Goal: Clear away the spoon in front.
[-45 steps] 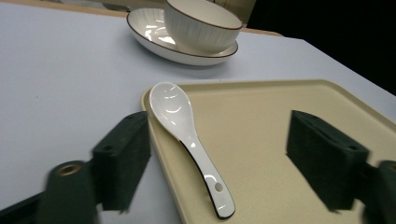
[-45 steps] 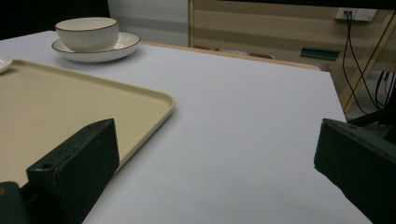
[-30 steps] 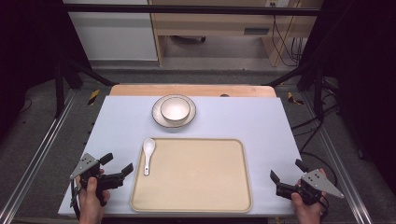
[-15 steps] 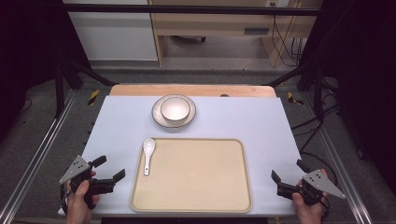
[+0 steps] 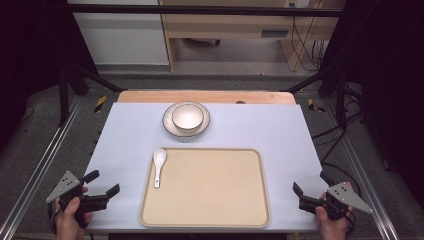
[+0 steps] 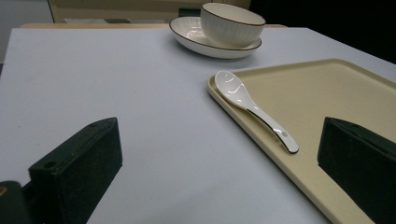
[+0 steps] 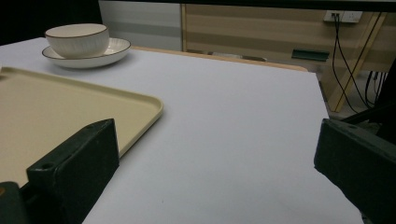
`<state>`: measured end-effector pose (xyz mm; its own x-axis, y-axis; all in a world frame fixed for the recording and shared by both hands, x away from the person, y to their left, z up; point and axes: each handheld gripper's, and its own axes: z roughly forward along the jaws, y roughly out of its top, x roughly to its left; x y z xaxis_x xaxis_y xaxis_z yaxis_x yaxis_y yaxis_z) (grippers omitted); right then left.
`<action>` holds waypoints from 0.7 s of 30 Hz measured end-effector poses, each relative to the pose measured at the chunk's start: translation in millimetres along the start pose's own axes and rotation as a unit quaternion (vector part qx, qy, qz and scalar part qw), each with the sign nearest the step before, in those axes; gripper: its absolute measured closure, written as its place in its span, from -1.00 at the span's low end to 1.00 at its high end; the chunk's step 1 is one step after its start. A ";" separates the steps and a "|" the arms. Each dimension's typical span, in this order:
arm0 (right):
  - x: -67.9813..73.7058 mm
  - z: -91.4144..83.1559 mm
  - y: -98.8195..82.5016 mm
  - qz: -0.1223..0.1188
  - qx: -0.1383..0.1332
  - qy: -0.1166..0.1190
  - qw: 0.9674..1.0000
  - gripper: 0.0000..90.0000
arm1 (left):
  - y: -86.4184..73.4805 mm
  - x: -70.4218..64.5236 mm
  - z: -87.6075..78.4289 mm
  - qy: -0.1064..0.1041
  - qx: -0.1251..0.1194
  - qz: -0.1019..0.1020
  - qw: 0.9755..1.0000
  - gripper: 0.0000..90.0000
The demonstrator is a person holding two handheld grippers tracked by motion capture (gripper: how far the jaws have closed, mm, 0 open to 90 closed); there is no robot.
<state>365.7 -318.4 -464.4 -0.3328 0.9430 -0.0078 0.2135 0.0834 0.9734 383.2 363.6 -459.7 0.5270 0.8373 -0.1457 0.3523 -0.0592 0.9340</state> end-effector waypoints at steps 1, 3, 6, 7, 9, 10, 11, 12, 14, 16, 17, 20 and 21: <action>-0.4 -0.2 0.1 0.000 -0.001 -0.001 1.000 -0.99 | -0.5 0.8 -1.7 0.002 0.000 0.001 1.000 -1.00; -1.2 -0.8 0.4 -0.001 -0.002 -0.001 1.000 -0.99 | -1.2 2.5 -4.8 0.004 -0.002 0.003 1.000 -1.00; -1.3 -2.3 0.9 -0.001 -0.005 -0.003 1.000 -0.99 | -1.8 6.3 -9.6 0.010 -0.004 0.004 1.000 -1.00; -1.5 -2.7 1.1 0.001 -0.005 -0.003 1.000 -0.99 | -2.1 7.5 -11.2 0.013 -0.006 0.002 1.000 -1.00; -2.8 -2.9 0.7 0.004 -0.005 -0.004 1.000 -0.99 | -2.4 11.7 -16.1 0.020 -0.009 0.002 1.000 -1.00; -2.8 -2.9 0.6 0.008 -0.003 -0.004 1.000 -0.99 | -2.6 13.8 -18.6 0.022 -0.013 -0.002 1.000 -1.00; -3.4 -2.7 0.5 0.006 -0.004 -0.005 1.000 -0.99 | -3.1 16.0 -21.1 0.026 -0.015 -0.003 1.000 -1.00; -3.6 -2.6 0.6 0.004 -0.004 -0.005 1.000 -0.99 | -3.9 18.2 -23.2 0.029 -0.017 -0.006 0.999 -1.00; -3.5 -2.8 0.7 0.004 -0.004 -0.006 1.000 -0.99 | -5.9 21.7 -26.5 0.033 -0.017 -0.011 0.999 -1.00; -3.8 -3.2 0.8 0.003 -0.005 -0.005 1.000 -0.99 | -7.1 24.1 -28.8 0.036 -0.017 -0.013 0.999 -1.00; -3.9 -3.2 0.7 0.003 -0.006 -0.006 1.000 -0.99 | -7.3 25.1 -29.8 0.038 -0.018 -0.013 0.999 -1.00; -4.8 -3.5 0.4 0.004 -0.005 -0.008 1.000 -0.99 | -7.7 28.5 -33.3 0.043 -0.023 -0.017 0.999 -1.00; -4.7 -3.7 0.5 0.007 -0.004 -0.007 1.000 -0.99 | -8.2 29.9 -34.5 0.044 -0.024 -0.019 0.999 -1.00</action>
<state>364.0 -323.9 -463.0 -0.3164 0.9486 0.0021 0.2104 0.0680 0.9753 369.4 407.8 -460.5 0.4431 0.8832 -0.1536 0.3316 -0.0023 0.9434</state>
